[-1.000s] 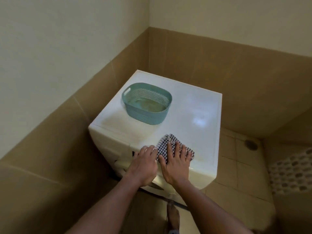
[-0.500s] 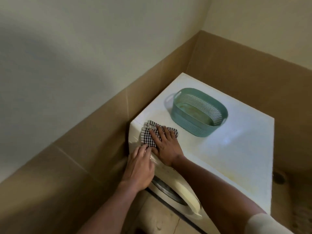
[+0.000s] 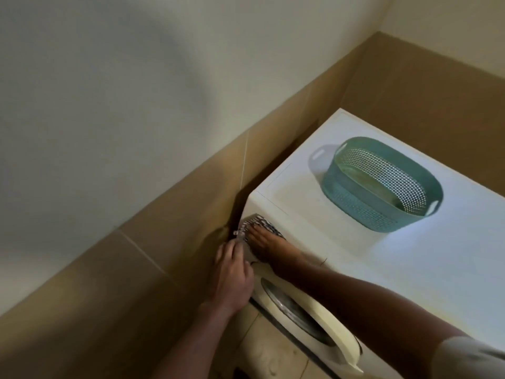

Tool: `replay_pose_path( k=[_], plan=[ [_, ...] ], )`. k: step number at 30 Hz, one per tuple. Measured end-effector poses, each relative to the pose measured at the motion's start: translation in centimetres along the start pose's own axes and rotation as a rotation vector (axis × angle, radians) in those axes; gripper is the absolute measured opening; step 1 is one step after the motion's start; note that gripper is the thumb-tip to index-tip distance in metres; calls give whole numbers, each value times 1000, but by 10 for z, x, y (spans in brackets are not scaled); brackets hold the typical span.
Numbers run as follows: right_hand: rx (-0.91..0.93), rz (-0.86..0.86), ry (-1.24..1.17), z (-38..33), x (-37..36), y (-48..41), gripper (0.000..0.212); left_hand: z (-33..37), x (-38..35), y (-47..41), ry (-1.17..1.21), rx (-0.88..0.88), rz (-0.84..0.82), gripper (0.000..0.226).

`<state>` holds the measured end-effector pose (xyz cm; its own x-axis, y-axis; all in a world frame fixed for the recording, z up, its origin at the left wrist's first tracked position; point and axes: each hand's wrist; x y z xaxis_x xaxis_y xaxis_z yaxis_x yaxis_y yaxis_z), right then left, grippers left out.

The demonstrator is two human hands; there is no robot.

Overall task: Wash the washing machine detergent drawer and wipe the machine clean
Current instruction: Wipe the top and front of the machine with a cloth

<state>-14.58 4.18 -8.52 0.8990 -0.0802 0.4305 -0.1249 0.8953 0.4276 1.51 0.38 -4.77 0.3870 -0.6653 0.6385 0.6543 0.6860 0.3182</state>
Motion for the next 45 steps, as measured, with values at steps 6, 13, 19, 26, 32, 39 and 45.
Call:
replay_pose_path(
  k=[6,13,19,26,32,39,45],
  plan=[
    [-13,-31,8,-56,-25,93,66,-29,5,16,-20,-65,-77,57],
    [-193,55,-249,14,0,52,68,-42,24,17,-13,-222,-41,58],
    [-302,20,-176,40,21,-28,67,-28,28,-14,-68,-320,16,58],
    [-315,-199,-286,-74,-1,72,75,-59,26,-22,-165,-211,-107,42],
    [-805,-218,-822,-111,29,9,77,-77,14,-13,-162,-211,-135,44],
    [-1169,-205,-1051,-130,38,-20,75,-74,12,-21,-126,-271,-93,45],
    [-1495,-227,-1125,-170,49,-28,76,-81,6,-37,-114,-344,-101,41]
  ],
)
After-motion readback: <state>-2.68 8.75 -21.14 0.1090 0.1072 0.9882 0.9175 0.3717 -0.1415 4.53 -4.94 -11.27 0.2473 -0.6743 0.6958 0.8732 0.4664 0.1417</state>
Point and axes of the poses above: each hand's wrist, its own y-axis away from the middle knuckle, its own x-axis out of the back of the hand, z = x × y, and after that the axes turned 10 degrees about y, right-handed
